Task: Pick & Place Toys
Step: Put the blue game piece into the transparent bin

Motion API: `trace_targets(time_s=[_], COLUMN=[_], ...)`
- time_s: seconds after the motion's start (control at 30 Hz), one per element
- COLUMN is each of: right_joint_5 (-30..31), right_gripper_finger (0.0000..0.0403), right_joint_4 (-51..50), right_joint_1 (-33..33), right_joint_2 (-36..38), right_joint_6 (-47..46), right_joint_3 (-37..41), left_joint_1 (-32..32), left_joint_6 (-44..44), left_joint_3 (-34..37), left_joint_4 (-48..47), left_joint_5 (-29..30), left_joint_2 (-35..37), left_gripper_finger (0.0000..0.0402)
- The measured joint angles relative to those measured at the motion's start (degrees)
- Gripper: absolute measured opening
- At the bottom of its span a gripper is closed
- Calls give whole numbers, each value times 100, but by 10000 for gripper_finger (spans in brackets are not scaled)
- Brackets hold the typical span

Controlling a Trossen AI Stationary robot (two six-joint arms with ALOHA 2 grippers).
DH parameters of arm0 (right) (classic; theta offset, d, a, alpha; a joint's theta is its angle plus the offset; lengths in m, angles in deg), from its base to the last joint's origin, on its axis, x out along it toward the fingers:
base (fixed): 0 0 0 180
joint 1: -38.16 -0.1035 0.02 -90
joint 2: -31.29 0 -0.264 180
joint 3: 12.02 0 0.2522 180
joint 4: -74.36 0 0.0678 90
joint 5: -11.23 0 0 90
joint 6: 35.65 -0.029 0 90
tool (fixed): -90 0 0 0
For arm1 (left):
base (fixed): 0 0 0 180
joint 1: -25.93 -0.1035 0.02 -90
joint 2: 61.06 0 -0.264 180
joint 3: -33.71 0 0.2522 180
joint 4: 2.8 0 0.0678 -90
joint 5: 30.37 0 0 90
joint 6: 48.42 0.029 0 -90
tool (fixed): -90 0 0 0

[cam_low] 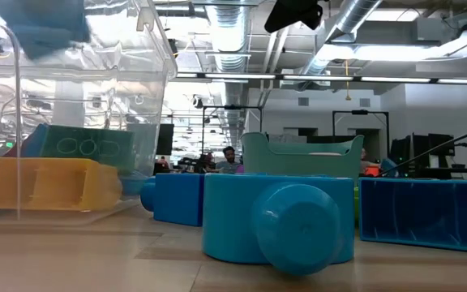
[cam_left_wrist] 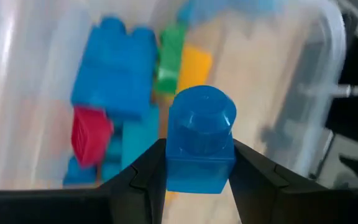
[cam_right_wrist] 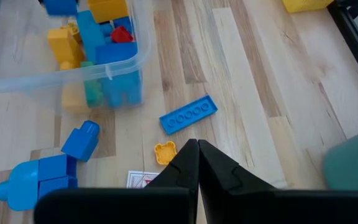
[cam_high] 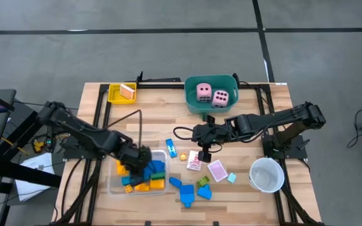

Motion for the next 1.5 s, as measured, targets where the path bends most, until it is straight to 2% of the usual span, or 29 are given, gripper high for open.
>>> trace_targets(time_s=[0.2, 0.33, 0.53, 0.7, 0.93, 1.07, 1.27, 1.5], right_joint_5=[0, 0, 0, 0, 0, 0, 0, 0], right_gripper_finger=[0, 0, 0, 0, 0, 0, 0, 0], right_joint_4=[66, 191, 231, 225, 221, 218, 207, 219], right_joint_1=[0, 0, 0, 0, -7, -7, -7, -7], right_joint_2=[0, 0, 0, 0, 0, 0, 0, 0], right_joint_6=[81, 98, 98, 65, 52, 52, 50, 17], right_joint_3=[0, 0, 0, 0, 0, 0, 0, 0], left_joint_1=[217, 178, 51, 20, 22, 22, 54, -96], left_joint_6=[-695, -714, -496, -93, -69, -69, -70, -266], left_joint_3=[0, 2, 2, 2, 4, 7, 7, 7], left_joint_4=[-1177, -1768, -2048, -2107, -2540, -2483, -1500, -85], left_joint_5=[22, 235, 826, 977, 1378, 1384, 791, 1110], left_joint_2=[366, 374, 363, 361, 361, 361, 361, 49], left_gripper_finger=[132, 132, 132, 133, 133, 133, 133, 133])
